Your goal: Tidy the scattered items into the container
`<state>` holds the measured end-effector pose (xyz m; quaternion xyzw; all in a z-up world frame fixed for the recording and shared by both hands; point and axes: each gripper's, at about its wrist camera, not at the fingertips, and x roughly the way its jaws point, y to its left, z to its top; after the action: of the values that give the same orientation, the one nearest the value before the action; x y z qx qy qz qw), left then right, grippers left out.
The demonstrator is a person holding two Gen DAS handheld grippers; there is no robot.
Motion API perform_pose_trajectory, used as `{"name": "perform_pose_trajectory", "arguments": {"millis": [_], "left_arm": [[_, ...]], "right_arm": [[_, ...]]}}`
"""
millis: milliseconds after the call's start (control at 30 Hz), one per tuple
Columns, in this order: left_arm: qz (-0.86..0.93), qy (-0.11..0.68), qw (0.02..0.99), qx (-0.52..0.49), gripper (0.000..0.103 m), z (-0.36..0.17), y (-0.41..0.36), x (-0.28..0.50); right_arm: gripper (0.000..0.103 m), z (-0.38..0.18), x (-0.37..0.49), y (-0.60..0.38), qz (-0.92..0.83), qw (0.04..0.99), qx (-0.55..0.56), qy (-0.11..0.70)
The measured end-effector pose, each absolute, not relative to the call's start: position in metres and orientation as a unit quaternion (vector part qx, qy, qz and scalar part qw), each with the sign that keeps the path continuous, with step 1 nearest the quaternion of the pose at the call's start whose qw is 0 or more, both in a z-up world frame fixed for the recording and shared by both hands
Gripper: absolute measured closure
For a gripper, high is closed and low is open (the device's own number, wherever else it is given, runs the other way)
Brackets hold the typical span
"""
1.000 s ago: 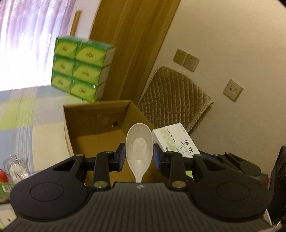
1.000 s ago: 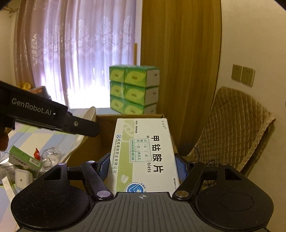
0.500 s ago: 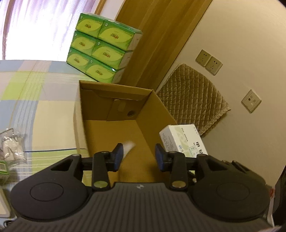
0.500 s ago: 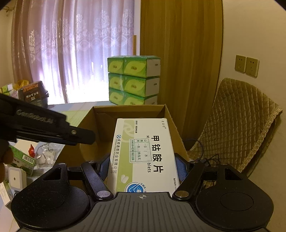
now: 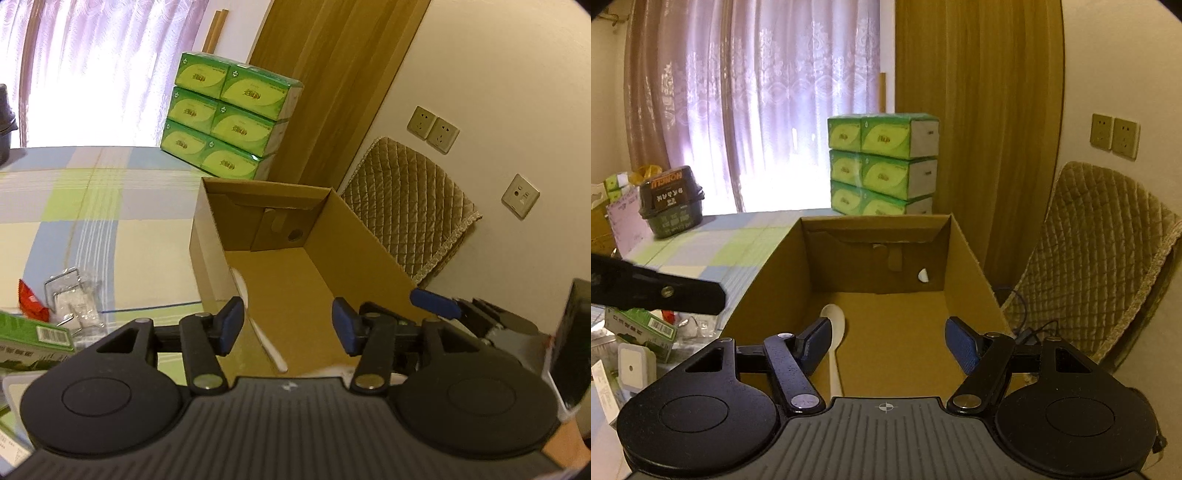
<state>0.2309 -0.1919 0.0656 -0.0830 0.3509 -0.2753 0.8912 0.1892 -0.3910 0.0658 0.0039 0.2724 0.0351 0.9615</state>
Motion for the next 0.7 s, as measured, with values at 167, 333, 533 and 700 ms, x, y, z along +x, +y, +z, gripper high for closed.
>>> {"name": "perform_pose_trajectory", "arguments": {"millis": [167,333,533,700], "left_arm": [[-0.267,0.356,0.892,-0.083,0.054,0.060,-0.179,0.223],[-0.256,0.362,0.892,-0.085,0.052,0.054,-0.163,0.211],[-0.245,0.369,0.893,-0.077,0.050,0.049,-0.144,0.190],[-0.233,0.366,0.899,-0.063,0.043,0.048,-0.128,0.170]], "right_arm": [[0.029,0.065,0.183,-0.391,0.035,0.961,0.010,0.274],[0.029,0.068,0.173,-0.387,0.037,0.961,0.011,0.273],[0.029,0.070,0.161,-0.376,0.040,0.959,0.008,0.280],[0.029,0.071,0.148,-0.364,0.044,0.957,0.008,0.285]]}}
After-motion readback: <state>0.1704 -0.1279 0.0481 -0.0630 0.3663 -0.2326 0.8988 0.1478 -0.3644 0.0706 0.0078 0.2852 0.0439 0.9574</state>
